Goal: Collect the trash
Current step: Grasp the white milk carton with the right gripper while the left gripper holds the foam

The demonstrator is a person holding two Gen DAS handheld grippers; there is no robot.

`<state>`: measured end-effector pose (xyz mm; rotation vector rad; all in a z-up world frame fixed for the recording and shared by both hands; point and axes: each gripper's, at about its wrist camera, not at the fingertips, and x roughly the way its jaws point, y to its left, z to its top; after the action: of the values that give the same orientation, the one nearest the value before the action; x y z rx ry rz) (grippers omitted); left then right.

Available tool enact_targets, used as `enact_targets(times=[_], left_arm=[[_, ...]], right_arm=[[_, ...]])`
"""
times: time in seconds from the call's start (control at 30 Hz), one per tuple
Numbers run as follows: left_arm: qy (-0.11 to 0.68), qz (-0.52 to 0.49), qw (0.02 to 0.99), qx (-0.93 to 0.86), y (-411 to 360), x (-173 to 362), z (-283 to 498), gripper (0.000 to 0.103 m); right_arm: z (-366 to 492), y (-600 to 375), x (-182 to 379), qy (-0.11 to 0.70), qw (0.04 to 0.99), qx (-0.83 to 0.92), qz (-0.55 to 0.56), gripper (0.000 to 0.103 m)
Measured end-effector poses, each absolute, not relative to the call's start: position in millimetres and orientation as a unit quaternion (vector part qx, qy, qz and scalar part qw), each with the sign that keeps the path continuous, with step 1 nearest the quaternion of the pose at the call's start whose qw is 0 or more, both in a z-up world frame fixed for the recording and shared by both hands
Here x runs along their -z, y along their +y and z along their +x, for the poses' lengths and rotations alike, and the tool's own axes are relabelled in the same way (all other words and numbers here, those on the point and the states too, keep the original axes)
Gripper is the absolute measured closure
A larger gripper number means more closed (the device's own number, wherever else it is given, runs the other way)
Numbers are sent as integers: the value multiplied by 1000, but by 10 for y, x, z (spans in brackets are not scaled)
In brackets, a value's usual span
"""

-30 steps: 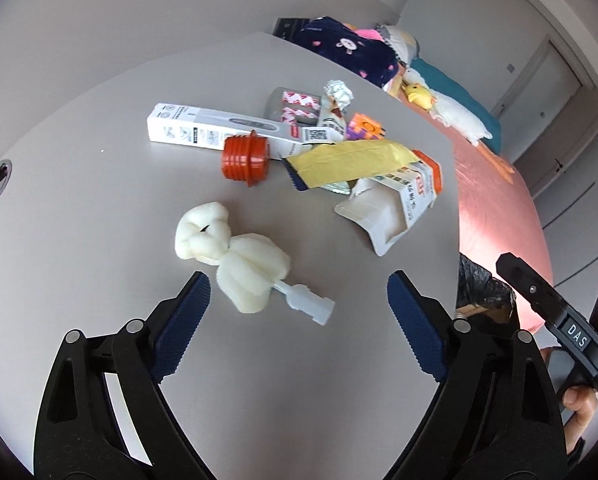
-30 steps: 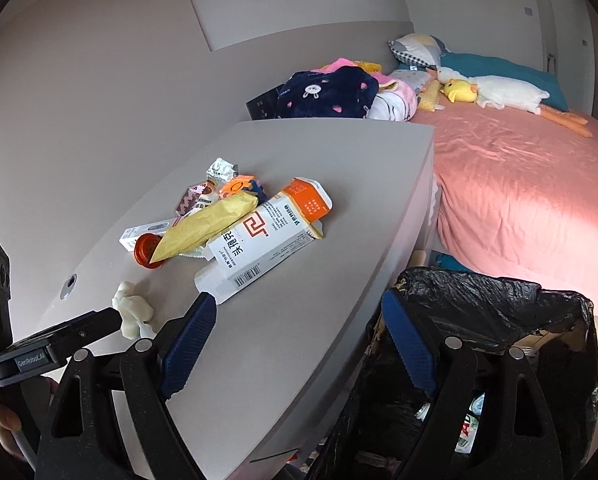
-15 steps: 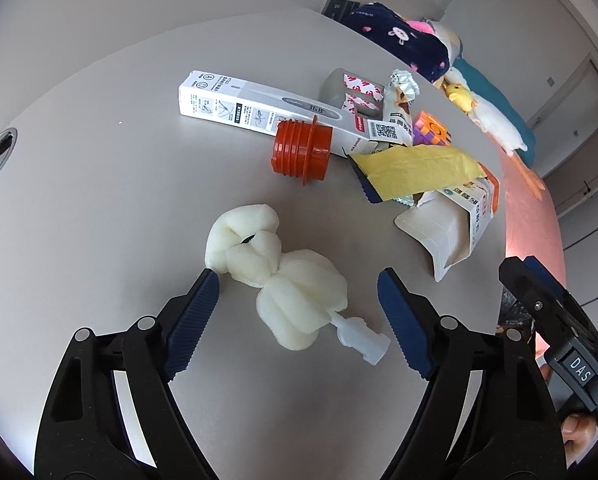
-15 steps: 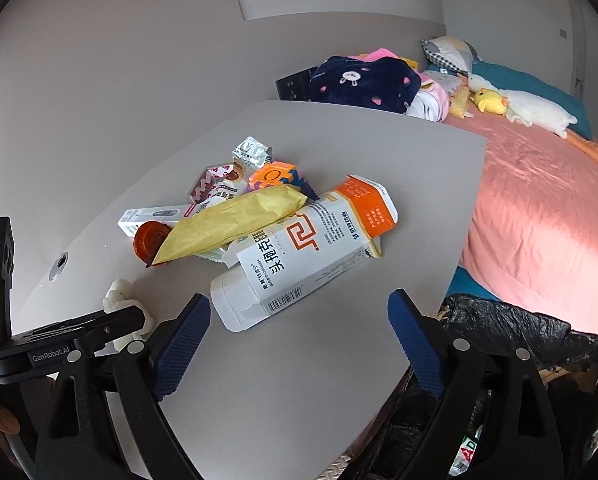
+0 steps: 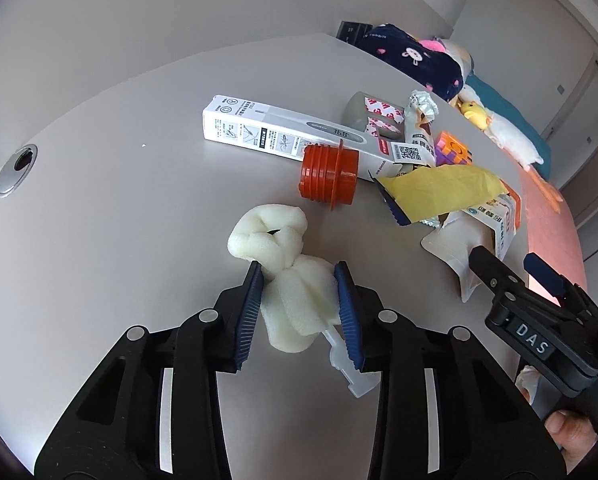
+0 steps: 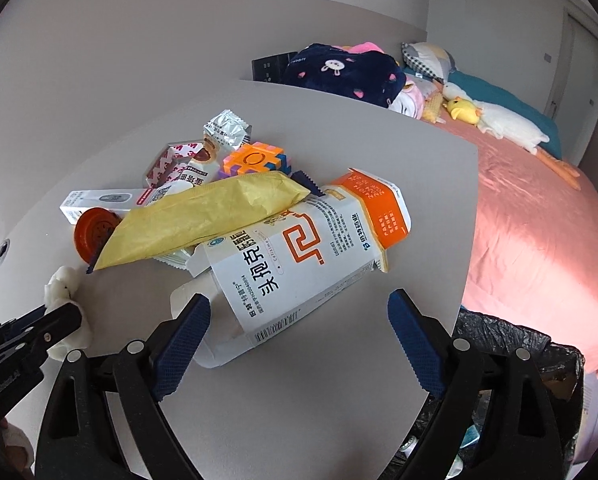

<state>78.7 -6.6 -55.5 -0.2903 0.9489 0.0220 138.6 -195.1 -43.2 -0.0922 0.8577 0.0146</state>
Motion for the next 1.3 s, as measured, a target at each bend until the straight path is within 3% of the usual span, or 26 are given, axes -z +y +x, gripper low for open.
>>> enact_targets(times=[0.1, 0.17, 0.23, 0.37, 0.43, 0.53, 1.3], left_arm=[[457, -143, 878, -1, -53, 552, 785, 68], [460, -144, 876, 10, -44, 549, 790, 69], [461, -152, 874, 16, -17, 549, 791, 69], [466, -192, 863, 33, 75, 559, 764, 69], [468, -205, 859, 39, 115, 563, 760, 69], [468, -210, 857, 44, 123, 563, 750, 70], [422, -185, 883, 88, -75, 159, 473, 76]], right_arm=[[1397, -1919, 434, 402, 914, 10, -53, 16], [1416, -1942, 431, 404, 914, 9, -43, 29], [1431, -1997, 418, 408, 913, 0, -21, 51], [1412, -2115, 388, 407, 913, -4, 0, 72], [1387, -2181, 383, 406, 914, -11, 12, 90], [1325, -2289, 355, 395, 918, -21, 37, 101], [833, -2653, -170, 312, 942, -66, 103, 102]])
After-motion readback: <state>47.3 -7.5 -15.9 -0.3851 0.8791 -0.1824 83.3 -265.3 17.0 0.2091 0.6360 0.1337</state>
